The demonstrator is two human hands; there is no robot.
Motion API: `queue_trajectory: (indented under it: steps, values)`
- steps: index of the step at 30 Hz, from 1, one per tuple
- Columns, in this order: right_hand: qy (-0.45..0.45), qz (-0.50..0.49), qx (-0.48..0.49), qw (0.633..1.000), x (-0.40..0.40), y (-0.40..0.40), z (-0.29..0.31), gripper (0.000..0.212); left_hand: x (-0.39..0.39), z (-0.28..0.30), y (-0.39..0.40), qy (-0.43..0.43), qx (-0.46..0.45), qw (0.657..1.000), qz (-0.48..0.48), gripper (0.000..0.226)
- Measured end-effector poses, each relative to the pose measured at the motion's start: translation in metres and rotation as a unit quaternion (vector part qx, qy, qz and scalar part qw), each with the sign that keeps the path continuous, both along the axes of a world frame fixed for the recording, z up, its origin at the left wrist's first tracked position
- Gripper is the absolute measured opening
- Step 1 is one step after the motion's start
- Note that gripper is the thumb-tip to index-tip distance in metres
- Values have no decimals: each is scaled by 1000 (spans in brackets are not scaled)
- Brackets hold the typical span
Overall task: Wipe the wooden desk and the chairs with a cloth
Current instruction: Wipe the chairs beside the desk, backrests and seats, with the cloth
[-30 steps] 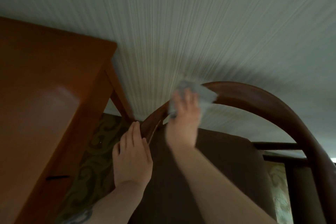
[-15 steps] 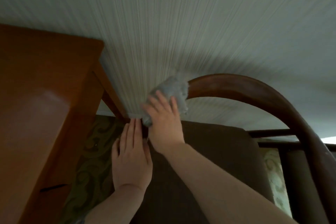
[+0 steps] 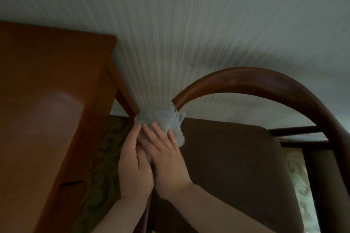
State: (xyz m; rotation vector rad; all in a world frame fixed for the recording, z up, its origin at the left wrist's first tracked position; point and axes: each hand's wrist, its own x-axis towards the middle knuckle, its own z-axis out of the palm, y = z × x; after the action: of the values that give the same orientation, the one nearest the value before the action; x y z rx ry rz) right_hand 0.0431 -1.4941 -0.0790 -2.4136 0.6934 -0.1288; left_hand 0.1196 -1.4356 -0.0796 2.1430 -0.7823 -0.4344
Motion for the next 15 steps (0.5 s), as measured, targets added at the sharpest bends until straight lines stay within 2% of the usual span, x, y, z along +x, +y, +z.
queue_trajectory:
  steps: [2,5,6,7,9,11,13,15]
  values:
    - [19,59,0,998,-13,21,-9,70,-3,-3,23,-35,46,998,-12,49]
    - [28,148,-144,978,-31,-10,-23,86,-13,-10,48,-102,133,983,-72,53]
    - [29,126,-181,975,-33,-27,-23,89,-15,-14,49,-115,147,979,-85,55]
    - [17,61,-181,981,-31,-40,-21,89,-17,-15,47,-129,163,975,-83,56]
    - [-28,-103,-118,987,-12,-42,-13,77,-18,-16,42,-141,193,968,-73,59]
    - [-79,-187,-20,979,14,-17,-9,61,-16,-17,42,-144,183,970,-73,58]
    - [-98,-160,25,982,21,10,-14,56,-14,-17,46,-130,148,978,-73,55]
    - [-94,-85,11,992,6,10,-22,56,-16,-16,48,-122,121,983,-67,52]
